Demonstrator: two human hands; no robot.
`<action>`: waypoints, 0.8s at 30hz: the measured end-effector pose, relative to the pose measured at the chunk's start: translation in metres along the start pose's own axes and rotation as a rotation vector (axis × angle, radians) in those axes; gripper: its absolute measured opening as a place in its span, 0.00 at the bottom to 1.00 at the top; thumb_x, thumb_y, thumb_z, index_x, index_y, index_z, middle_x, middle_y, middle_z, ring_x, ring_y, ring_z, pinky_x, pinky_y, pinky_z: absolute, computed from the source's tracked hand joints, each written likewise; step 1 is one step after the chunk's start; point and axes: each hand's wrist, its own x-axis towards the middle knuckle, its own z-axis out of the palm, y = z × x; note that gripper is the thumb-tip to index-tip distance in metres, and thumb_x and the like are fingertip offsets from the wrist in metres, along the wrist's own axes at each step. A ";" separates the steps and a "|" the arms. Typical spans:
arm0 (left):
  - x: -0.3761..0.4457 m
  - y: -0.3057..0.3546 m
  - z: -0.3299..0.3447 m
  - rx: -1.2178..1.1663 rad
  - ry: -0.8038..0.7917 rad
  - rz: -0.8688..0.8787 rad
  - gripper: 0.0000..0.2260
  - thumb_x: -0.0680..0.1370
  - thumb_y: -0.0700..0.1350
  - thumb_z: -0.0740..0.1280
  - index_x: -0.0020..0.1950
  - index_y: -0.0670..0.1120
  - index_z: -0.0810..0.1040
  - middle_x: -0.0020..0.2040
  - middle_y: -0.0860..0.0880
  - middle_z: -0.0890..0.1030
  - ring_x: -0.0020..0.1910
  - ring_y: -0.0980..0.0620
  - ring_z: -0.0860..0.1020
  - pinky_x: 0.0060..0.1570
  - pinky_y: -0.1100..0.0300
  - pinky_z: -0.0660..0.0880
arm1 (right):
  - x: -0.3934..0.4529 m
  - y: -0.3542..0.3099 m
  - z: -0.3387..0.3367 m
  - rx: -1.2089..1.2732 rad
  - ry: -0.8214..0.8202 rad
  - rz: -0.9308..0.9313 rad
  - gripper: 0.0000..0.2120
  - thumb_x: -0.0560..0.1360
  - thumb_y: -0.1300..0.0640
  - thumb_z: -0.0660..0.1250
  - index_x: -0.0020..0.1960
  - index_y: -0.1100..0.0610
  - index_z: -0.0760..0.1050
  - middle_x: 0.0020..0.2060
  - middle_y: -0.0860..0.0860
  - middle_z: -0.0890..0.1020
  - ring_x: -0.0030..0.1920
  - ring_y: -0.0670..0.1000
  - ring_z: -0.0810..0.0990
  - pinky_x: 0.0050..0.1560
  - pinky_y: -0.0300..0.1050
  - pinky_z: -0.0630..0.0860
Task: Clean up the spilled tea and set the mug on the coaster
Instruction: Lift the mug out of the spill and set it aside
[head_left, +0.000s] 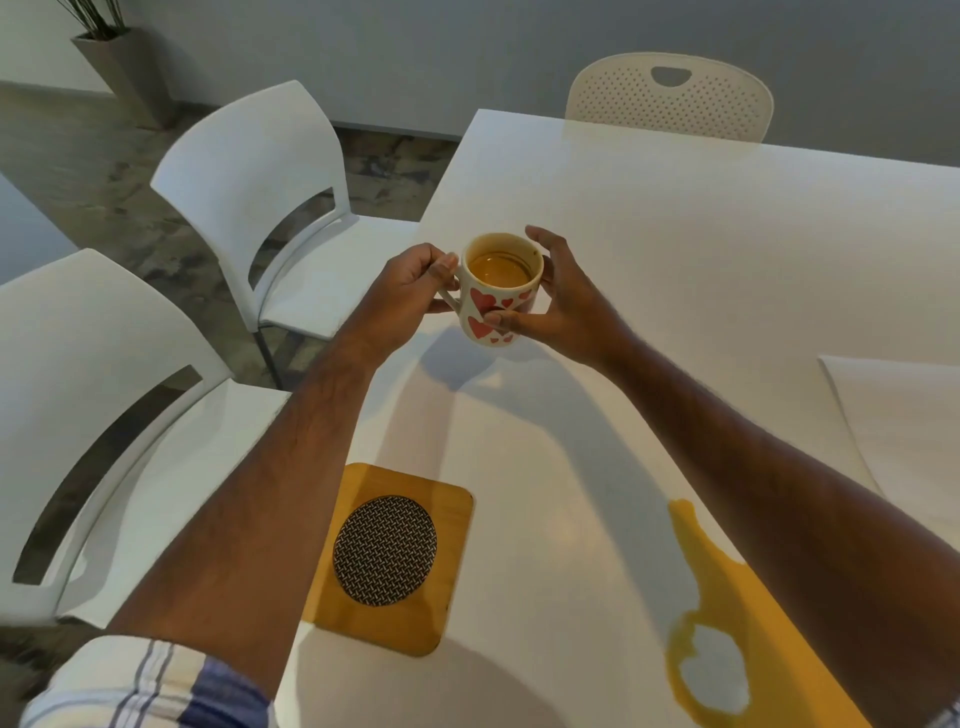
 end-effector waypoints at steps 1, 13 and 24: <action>0.003 -0.002 -0.001 0.001 0.003 -0.005 0.15 0.87 0.53 0.57 0.59 0.44 0.77 0.56 0.48 0.83 0.56 0.48 0.84 0.60 0.50 0.82 | 0.003 0.001 0.001 -0.006 -0.003 0.001 0.50 0.70 0.42 0.79 0.81 0.54 0.54 0.76 0.52 0.69 0.73 0.53 0.74 0.69 0.57 0.77; 0.021 -0.025 0.000 -0.010 0.015 -0.037 0.15 0.88 0.52 0.57 0.60 0.43 0.77 0.56 0.47 0.83 0.57 0.47 0.84 0.60 0.49 0.82 | 0.022 0.014 0.013 -0.019 -0.080 0.019 0.54 0.69 0.40 0.76 0.82 0.56 0.50 0.77 0.54 0.68 0.73 0.54 0.74 0.67 0.47 0.75; 0.025 -0.046 0.002 -0.023 0.022 -0.085 0.15 0.88 0.52 0.57 0.61 0.43 0.77 0.56 0.48 0.83 0.57 0.49 0.83 0.60 0.51 0.82 | 0.027 0.023 0.028 0.020 -0.149 0.054 0.55 0.73 0.48 0.77 0.84 0.57 0.41 0.79 0.55 0.65 0.76 0.56 0.70 0.72 0.51 0.71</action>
